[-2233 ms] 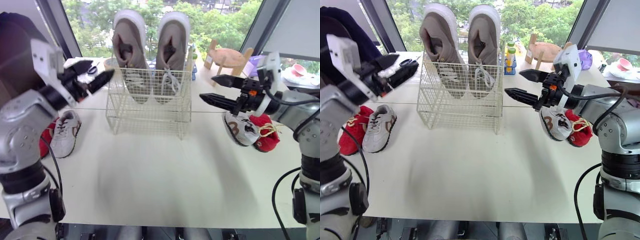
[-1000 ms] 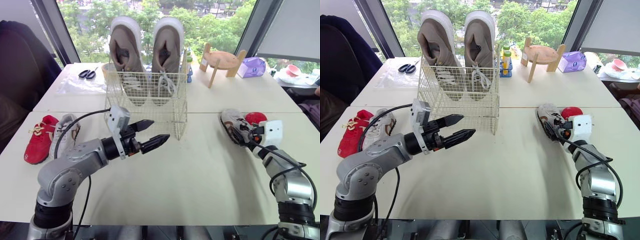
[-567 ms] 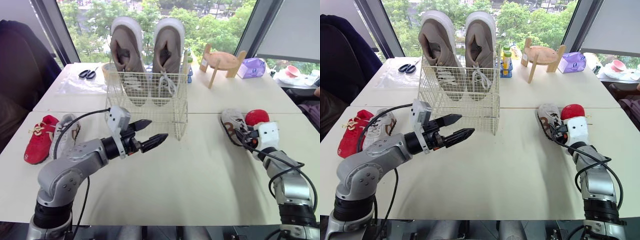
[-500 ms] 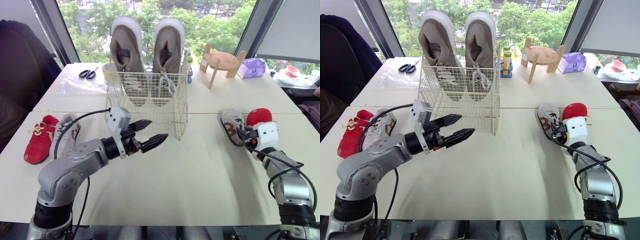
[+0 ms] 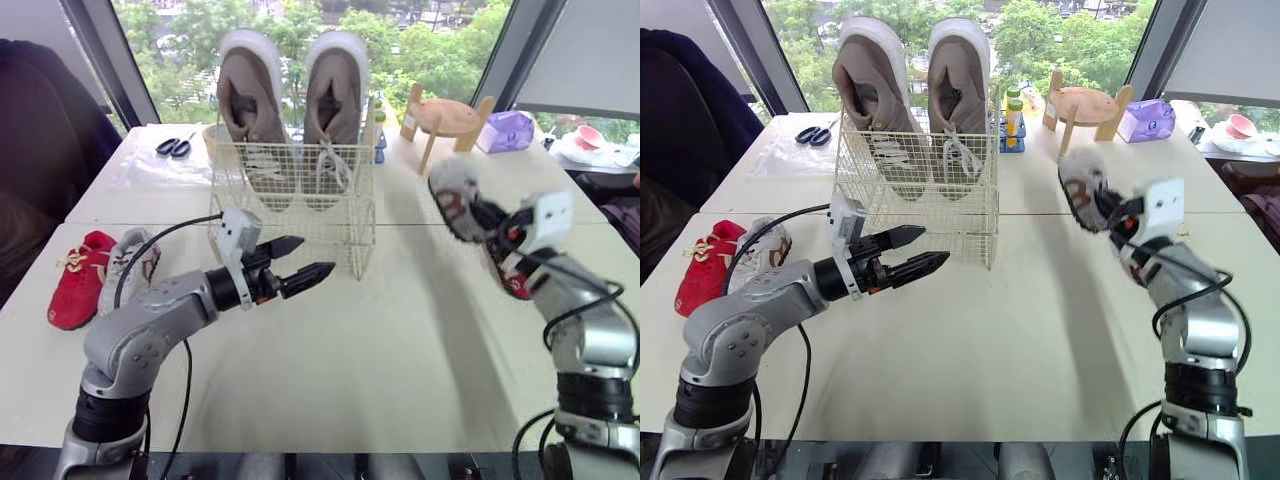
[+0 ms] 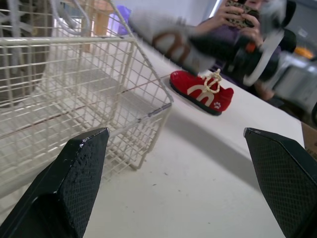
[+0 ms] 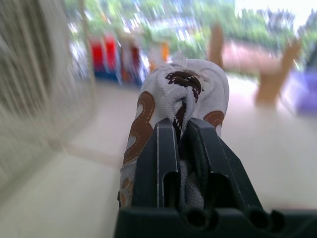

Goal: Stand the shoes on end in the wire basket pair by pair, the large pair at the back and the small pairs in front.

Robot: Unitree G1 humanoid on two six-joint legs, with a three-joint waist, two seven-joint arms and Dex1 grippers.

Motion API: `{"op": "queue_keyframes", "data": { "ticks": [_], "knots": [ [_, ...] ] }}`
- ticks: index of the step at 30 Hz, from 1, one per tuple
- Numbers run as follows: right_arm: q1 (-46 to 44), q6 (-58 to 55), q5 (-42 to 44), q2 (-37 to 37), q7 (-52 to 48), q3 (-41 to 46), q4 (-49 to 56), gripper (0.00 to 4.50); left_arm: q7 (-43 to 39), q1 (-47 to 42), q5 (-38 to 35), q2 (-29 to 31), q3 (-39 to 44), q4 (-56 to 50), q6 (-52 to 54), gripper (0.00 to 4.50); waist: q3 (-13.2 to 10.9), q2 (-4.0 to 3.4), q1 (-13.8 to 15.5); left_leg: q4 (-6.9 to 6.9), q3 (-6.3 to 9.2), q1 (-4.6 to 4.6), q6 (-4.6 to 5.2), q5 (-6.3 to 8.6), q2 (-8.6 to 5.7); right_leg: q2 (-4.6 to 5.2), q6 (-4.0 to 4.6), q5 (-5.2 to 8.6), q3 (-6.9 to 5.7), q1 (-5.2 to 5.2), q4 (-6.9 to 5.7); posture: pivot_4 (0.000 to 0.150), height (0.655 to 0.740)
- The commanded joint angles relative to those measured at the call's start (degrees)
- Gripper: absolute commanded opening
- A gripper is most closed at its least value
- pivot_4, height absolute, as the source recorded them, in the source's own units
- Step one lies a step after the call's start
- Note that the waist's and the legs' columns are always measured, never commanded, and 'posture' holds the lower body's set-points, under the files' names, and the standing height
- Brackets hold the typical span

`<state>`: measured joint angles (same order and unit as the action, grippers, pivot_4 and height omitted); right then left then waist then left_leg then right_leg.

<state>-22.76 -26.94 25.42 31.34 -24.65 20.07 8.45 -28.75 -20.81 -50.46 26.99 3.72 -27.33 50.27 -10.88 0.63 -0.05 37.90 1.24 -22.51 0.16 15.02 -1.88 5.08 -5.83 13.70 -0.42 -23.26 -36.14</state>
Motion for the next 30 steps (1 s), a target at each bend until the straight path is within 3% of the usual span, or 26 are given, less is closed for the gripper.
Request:
{"op": "queue_keyframes", "data": {
  "ticks": [1, 5, 7, 9, 13, 19, 30],
  "knots": [
    [-1.7, -2.7, 4.2, 0.9, 0.0, 2.8, 3.1, 0.02, -0.6, -2.2, -1.4, -0.1, 2.1, 0.2, -1.3, 4.5, 0.0, 0.0, 0.3, 0.0, -0.01, -0.03, 0.01, 0.0, 0.0, 0.01, 0.01, 0.0, 0.01, -0.01, 0.02, 0.15, 0.74],
    [-7.7, -2.7, 5.7, 3.8, -0.3, 4.1, 3.0, 0.02, 3.3, -8.6, -14.5, -2.2, 11.6, 5.0, 0.1, 4.5, -0.1, -0.07, 0.7, 0.09, -0.03, -0.23, 0.03, 0.01, -0.05, 0.07, 0.14, 0.07, 0.03, -0.18, 0.03, 0.15, 0.74],
    [-14.5, -2.6, 6.9, 8.0, -3.6, 3.7, 2.1, 0.02, 4.0, -13.8, -24.9, -0.6, 17.8, 10.1, 1.0, 4.5, -0.1, -0.16, 0.6, 0.16, -0.02, -0.45, 0.03, 0.01, -0.05, 0.05, 0.05, 0.01, 0.0, -0.4, 0.01, 0.15, 0.74],
    [-21.9, -2.8, 8.4, 12.7, -8.5, 2.4, 0.7, 0.02, 5.5, -19.8, -29.5, 2.0, 21.1, 15.9, 1.6, 4.5, -0.1, -0.16, 0.4, 0.17, -0.04, -0.74, 0.02, 0.0, -0.06, 0.03, -0.05, -0.05, 0.0, -0.75, -0.03, 0.15, 0.74],
    [-33.0, -1.8, 9.7, 17.9, -16.3, -0.9, -2.1, 0.02, 6.6, -31.0, -31.3, 6.4, 22.6, 27.9, 3.0, 4.5, -0.1, -0.05, 0.3, 0.04, -0.03, -0.9, 0.02, 0.0, -0.06, -0.06, -0.19, -0.13, -0.03, -1.0, -0.08, 0.15, 0.74],
    [-40.4, 1.7, 9.7, 17.0, -27.6, -8.7, -1.2, 0.02, 3.4, -42.7, -32.1, 7.6, 21.1, 37.0, 6.3, 4.5, -0.1, 0.05, 0.0, 0.11, -0.11, -0.95, 0.04, 0.01, -0.14, 0.05, -0.31, -0.18, 0.03, -0.96, 0.03, 0.15, 0.74],
    [-42.7, 4.9, 10.2, 10.9, -34.7, -15.2, 4.2, 0.02, 0.7, -46.5, -31.4, 10.1, 17.3, 37.7, 16.2, 4.5, -0.1, 0.06, -0.7, 0.08, -0.05, -0.97, -0.04, -0.02, -0.13, 0.08, -0.32, -0.19, 0.05, -1.06, -0.05, 0.15, 0.74]
  ]
}}
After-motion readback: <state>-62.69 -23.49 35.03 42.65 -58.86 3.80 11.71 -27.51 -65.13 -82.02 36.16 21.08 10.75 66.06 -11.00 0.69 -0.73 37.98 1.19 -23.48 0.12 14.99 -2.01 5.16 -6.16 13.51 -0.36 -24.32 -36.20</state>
